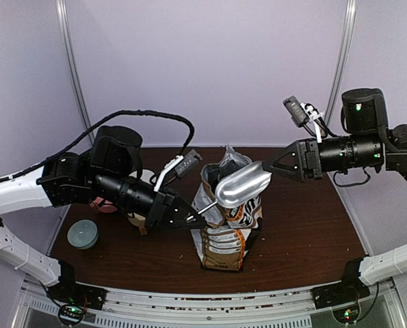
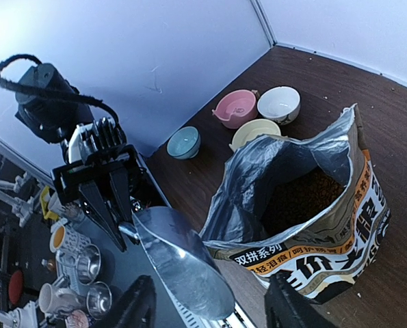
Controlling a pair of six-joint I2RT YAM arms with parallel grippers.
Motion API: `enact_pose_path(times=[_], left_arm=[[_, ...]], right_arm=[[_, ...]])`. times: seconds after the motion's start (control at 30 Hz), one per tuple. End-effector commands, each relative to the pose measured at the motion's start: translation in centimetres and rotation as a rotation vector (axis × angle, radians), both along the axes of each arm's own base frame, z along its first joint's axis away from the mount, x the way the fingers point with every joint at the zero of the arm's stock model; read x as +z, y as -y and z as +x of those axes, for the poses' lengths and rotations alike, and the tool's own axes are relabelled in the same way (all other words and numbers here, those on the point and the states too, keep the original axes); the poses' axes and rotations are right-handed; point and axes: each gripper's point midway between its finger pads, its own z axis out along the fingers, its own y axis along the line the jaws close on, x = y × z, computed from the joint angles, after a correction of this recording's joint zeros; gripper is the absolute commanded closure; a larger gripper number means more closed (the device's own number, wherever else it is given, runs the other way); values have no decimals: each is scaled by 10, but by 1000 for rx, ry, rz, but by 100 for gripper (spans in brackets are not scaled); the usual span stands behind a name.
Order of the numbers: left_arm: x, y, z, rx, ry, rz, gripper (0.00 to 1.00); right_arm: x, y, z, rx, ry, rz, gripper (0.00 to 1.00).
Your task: Serve the pet food
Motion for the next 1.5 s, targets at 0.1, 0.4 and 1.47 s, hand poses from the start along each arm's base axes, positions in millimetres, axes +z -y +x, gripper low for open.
enact_pose_path(times=[0.1,0.4,1.47], left_arm=[[16,4,-7,-56,28,-76,100],[16,6,-8,-64,24,-76,100],[100,21,51,207,116,-489,3]], right_arm=[[-7,-10,-8,78,-21,3,57],[-12,-13,-10,103,-27,-16,72],[23,29,9,-199,-6,473,100]])
